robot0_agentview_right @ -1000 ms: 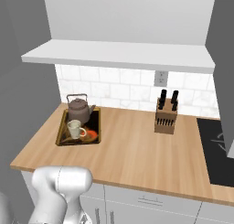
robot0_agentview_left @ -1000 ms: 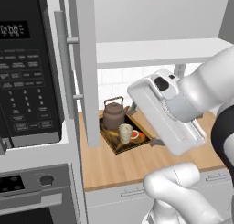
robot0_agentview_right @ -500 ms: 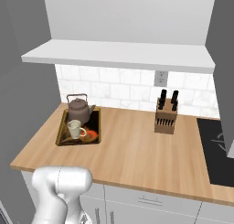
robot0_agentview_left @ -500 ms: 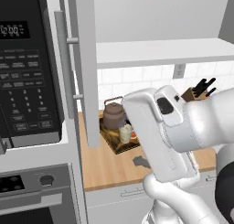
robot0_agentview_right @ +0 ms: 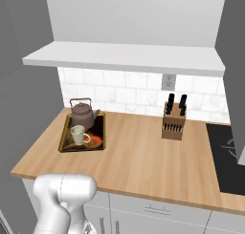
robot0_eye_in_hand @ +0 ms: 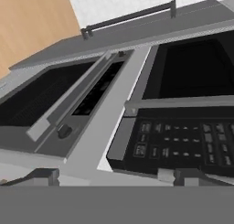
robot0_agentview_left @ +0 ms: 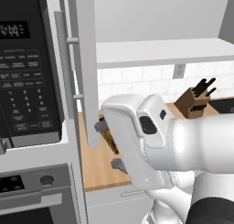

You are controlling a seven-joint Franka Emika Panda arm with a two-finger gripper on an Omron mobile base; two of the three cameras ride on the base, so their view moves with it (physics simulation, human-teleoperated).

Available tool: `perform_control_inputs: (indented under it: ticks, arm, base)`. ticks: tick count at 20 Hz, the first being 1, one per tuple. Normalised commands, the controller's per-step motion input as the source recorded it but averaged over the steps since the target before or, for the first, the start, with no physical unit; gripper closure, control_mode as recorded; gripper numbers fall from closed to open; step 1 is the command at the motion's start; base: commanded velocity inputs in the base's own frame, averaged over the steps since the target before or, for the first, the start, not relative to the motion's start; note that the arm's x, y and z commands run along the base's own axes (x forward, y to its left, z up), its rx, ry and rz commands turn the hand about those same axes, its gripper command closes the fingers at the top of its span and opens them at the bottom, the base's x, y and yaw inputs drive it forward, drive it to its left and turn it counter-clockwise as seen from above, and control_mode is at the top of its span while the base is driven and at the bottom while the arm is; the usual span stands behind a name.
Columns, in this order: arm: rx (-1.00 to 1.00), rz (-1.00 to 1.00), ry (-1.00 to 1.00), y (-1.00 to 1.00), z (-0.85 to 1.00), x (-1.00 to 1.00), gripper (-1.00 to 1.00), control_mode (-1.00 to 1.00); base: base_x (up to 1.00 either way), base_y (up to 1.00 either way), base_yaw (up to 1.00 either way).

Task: Pick the kettle from the counter and place it on the tray. Then pick the mug from the cabinet and place it on the tray. Then close the cabinet doors.

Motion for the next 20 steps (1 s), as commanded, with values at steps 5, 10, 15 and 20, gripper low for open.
perform_control_inputs:
  ticks: [5,10,15,20]
  arm:
    - [0.0,0.0,-0.05,0.52,0.21,-0.07,-1.0,-1.0]
    - [0.0,0.0,-0.02,0.69,0.11,0.05,-1.0,-1.0]
    - [0.0,-0.07,-0.04,0.56,0.0,0.31,-1.0,-1.0]
    - [0.0,-0.24,0.0,-0.01,0.11,0.41,-1.0,-1.0]
  base:
    - [0.0,0.0,0.0]
    - [0.0,0.0,0.0]
    - [0.0,0.0,0.0]
    - [0.0,0.0,0.0]
